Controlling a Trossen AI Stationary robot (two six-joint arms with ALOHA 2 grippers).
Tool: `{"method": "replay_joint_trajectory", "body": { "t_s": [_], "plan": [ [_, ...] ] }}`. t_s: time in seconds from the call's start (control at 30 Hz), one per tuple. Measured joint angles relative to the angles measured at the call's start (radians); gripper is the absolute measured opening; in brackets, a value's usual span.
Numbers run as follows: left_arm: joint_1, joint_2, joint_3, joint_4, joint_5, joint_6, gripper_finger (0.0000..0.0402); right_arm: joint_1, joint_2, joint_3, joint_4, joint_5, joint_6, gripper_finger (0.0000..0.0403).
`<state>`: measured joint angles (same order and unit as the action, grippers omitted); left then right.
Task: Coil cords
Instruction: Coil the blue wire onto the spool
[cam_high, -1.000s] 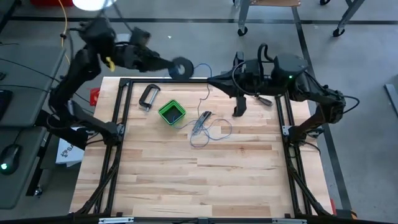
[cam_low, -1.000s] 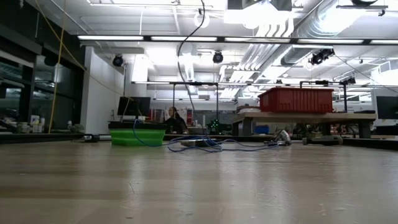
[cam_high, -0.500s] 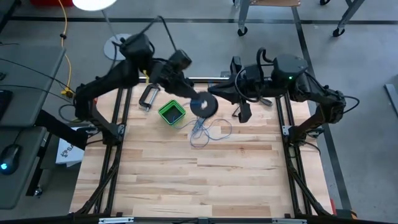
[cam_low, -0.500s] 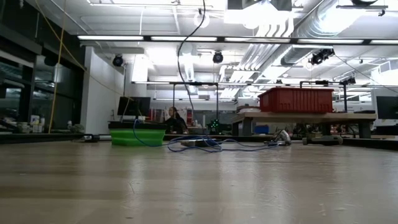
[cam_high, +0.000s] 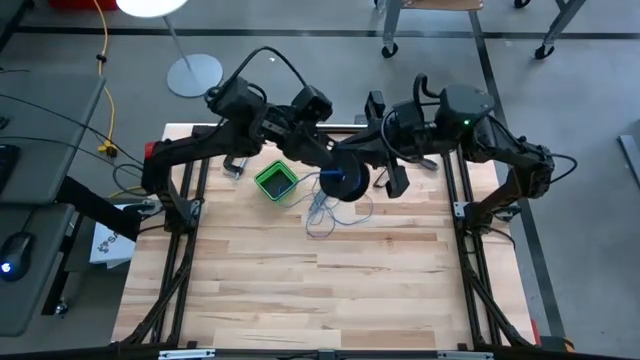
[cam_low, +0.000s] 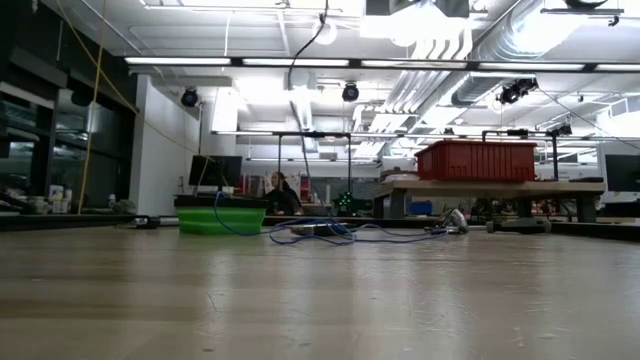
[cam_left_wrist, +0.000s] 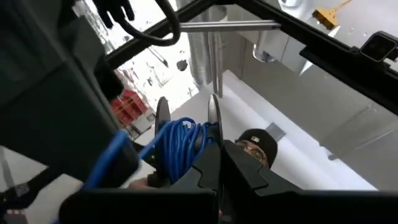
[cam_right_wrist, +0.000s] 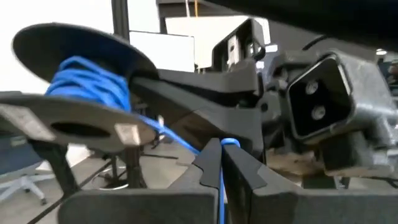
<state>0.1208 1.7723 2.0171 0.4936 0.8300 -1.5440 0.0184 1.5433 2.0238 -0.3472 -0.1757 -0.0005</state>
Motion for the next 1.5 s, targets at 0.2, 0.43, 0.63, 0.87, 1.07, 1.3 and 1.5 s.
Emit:
{"method": "replay_joint_trajectory", "body": {
  "t_s": [0.2,0.43,0.63,0.87,1.07,1.3,1.5],
  "plan": [
    [-0.005,-0.002,0.0,0.051,-0.049,0.07,0.0,-0.005,-0.002,-0.001,0.028,0.01,0.006,0.0],
    [0.011,-0.005,0.0,0.219,-0.172,0.144,0.0,-0.006,0.016,-0.002,0.025,0.01,0.055,0.0],
    [0.024,-0.004,0.0,0.247,-0.294,0.258,0.0,-0.005,0.044,0.0,0.084,0.009,0.1,0.0],
    [0.056,-0.006,0.0,0.26,-0.389,0.374,0.0,-0.006,0.077,0.002,0.125,0.009,0.142,0.0],
    [0.104,-0.024,-0.001,0.261,-0.406,0.457,0.0,-0.007,0.078,0.001,0.181,0.012,0.158,0.0],
    [0.114,-0.028,-0.001,0.264,-0.45,0.475,0.0,-0.02,0.081,-0.002,0.235,0.007,0.183,0.0001],
    [0.178,-0.049,0.0,0.265,-0.388,0.476,0.0,-0.018,0.073,-0.003,0.209,-0.005,0.248,0.0002]
  ]
}}
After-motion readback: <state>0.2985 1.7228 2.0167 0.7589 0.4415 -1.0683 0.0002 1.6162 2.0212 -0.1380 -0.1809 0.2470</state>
